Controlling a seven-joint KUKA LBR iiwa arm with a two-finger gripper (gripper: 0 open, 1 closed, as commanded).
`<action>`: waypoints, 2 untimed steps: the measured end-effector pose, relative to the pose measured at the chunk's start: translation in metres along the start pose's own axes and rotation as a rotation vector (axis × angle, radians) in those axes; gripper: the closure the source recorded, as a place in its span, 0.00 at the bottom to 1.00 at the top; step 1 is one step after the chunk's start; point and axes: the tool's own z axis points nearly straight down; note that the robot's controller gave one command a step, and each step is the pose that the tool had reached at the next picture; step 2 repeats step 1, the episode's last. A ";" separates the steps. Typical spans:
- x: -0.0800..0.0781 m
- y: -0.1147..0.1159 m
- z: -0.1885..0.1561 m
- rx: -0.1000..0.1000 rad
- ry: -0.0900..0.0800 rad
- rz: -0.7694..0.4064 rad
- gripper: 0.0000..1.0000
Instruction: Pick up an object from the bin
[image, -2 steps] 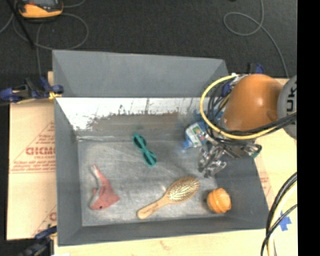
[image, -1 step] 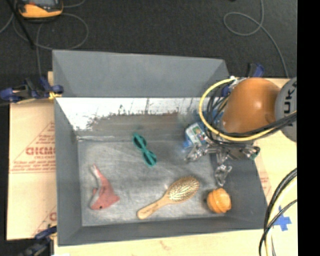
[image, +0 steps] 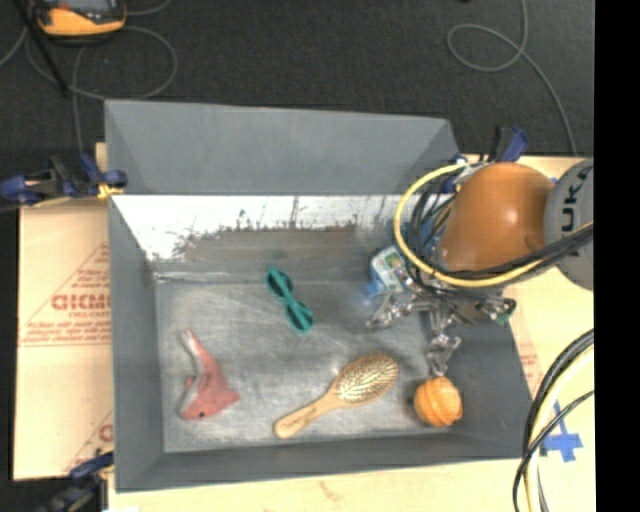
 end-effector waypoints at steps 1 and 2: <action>-0.022 0.049 0.040 0.008 -0.005 -0.166 1.00; -0.022 0.049 0.040 0.008 -0.005 -0.166 1.00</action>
Offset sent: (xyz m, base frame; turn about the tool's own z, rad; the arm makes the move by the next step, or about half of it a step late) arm 0.0000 0.0000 0.0000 0.0000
